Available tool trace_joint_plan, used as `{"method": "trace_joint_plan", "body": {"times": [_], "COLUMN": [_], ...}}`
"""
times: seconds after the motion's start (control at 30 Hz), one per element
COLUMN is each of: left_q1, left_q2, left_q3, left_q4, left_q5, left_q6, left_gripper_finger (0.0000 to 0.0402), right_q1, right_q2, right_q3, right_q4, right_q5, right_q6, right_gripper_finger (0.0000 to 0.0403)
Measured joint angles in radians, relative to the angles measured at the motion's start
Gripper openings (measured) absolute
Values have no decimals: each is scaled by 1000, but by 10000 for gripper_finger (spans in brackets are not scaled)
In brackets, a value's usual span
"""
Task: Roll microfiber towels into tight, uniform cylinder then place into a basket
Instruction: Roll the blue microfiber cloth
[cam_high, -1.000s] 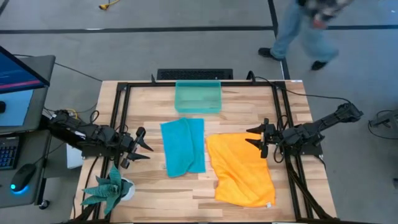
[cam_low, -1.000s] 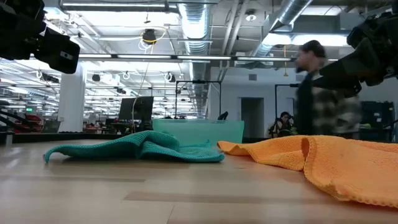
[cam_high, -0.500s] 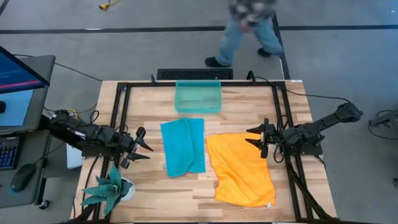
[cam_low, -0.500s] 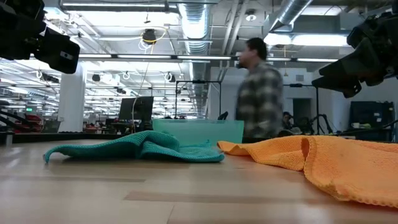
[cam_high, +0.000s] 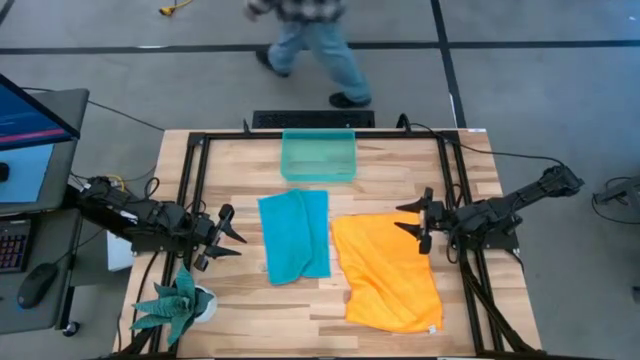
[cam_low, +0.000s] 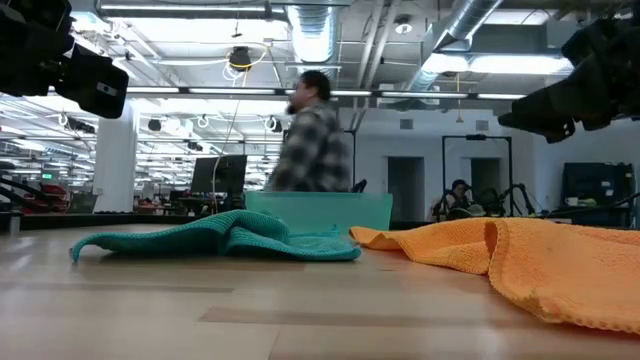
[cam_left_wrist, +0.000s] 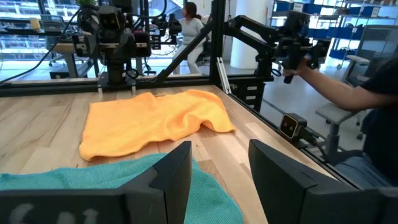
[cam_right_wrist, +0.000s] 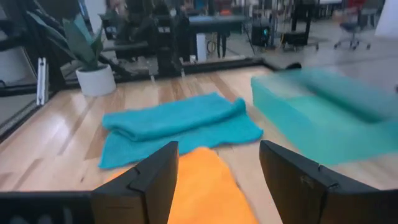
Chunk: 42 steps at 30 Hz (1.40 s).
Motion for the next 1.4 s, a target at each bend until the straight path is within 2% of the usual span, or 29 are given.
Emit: {"method": "trace_joint_plan", "body": {"times": [0.23, 0.43, 0.6, 0.77, 0.87, 1.0, 1.2, 1.4], "left_q1": [0, 0, 0, 0, 0, 0, 0, 0], "left_q2": [0, 0, 0, 0, 0, 0, 0, 0], "left_q3": [0, 0, 0, 0, 0, 0, 0, 0], "left_q4": [0, 0, 0, 0, 0, 1, 1, 1], "left_q5": [0, 0, 0, 0, -1, -7, -7, -7], "left_q6": [0, 0, 0, 0, 0, 20, 13, 11], "left_gripper_finger": [151, 151, 151, 151, 151, 151, 151, 151], "right_q1": [0, 0, 0, 0, 0, 0, 2, 39], "right_q2": [0, 0, 0, 3, 54, 180, 413, 651], "right_q3": [0, 1, 2, 48, 94, 204, 360, 462], "right_q4": [278, 543, 616, 611, 564, 488, 241, 180], "right_q5": [0, -1, -4, -4, -16, -17, -18, -18], "right_q6": [-34, -205, -214, -239, -241, -243, -242, -241], "right_gripper_finger": [249, 249, 249, 249, 249, 249, 249, 249]}}
